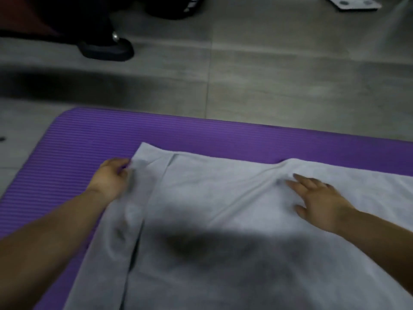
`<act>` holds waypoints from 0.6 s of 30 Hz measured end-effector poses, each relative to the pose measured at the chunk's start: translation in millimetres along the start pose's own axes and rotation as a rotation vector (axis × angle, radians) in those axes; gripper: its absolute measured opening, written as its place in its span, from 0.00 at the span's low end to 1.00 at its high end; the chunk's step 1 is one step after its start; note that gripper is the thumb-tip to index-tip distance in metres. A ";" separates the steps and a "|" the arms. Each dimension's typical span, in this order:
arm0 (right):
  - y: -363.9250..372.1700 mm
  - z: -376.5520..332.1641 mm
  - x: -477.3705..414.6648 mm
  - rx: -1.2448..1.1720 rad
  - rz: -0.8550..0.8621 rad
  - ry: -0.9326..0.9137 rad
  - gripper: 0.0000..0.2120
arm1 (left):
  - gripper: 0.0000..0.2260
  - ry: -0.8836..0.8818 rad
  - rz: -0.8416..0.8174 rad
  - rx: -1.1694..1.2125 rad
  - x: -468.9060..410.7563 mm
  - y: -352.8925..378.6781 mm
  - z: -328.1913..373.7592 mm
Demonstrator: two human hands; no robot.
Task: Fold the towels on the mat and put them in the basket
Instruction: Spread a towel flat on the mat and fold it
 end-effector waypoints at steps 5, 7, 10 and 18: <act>4.7 -143.5 -2.9 -0.239 0.350 0.014 0.28 | 0.19 0.134 0.010 -0.034 -36.4 -10.2 1.1; 20.6 -189.3 15.1 -0.302 0.465 -0.003 0.27 | 0.20 0.244 -0.014 -0.094 -48.5 -7.5 26.0; 43.3 -229.8 38.2 -0.342 0.458 -0.037 0.26 | 0.21 0.259 -0.057 -0.197 -72.3 -0.9 55.1; 56.9 -240.1 53.1 -0.377 0.565 -0.008 0.27 | 0.12 0.212 0.058 -0.451 -101.3 -17.8 47.7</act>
Point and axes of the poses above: each hand's wrist, its own x-axis away from the middle knuckle, its own y-axis out of the palm, z = x × y, the point moved 9 cm from there along -x, towards the middle knuckle, and after that the axes turned 7 degrees about -z, right-handed, at the moved point
